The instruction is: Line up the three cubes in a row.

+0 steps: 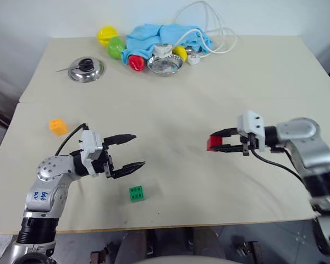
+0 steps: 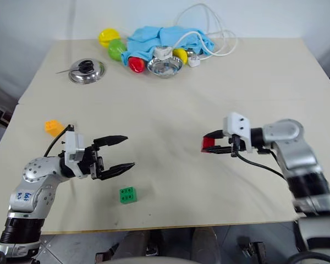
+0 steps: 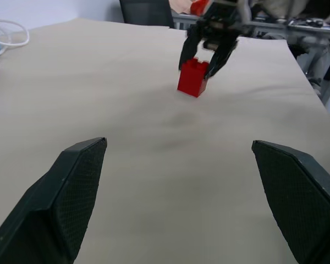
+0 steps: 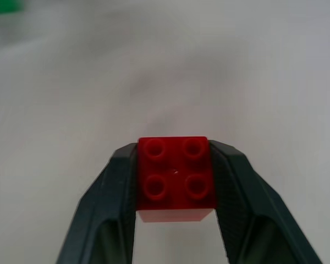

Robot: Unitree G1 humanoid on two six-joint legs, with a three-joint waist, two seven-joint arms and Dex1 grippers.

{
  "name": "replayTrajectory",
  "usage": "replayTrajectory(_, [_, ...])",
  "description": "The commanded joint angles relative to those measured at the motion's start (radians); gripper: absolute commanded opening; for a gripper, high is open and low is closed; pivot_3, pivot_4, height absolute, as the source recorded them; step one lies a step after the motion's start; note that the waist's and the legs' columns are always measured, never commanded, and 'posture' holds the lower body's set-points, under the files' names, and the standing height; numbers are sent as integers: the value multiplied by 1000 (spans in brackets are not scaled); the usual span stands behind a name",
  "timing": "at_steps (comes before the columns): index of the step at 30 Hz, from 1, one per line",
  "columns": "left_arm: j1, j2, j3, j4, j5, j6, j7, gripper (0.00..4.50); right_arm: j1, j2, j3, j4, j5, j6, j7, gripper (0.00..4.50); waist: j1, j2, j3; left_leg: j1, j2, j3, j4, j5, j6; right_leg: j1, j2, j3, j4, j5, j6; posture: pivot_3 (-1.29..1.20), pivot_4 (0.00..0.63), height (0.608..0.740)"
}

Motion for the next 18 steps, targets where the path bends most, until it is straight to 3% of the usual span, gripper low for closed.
replayTrajectory(1, [28,9,27,-53,-18,2,12,4500,-116,63,17,241,-53,-183,101,1471,1,1,0,-1,0,-1,0,0,0,0,0,-1,0,0,0,0,150,740])
replayTrajectory(5, [68,17,57,-85,-28,17,28,4500,-209,122,28,441,-101,-307,158,1471,4,1,0,-2,0,-3,0,0,0,0,-1,-3,-1,0,-1,0,150,740])
replayTrajectory(9, [95,24,80,-103,-32,25,37,4500,-253,149,49,541,-116,-309,166,1471,3,1,0,-1,0,-6,1,0,0,2,-1,-4,-1,0,-1,0,150,740])
replayTrajectory(15, [124,31,111,-117,-46,43,38,4500,-284,135,14,553,-75,-345,166,3367,3,3,2,-1,1,-6,2,0,-1,2,-1,-3,2,-1,-1,0,150,740])
replayTrajectory(18, [166,42,157,-100,-41,24,42,4500,-222,67,21,433,31,-360,166,4411,5,3,2,-1,1,-6,1,0,-2,1,-1,-4,1,-1,-2,0,150,740])
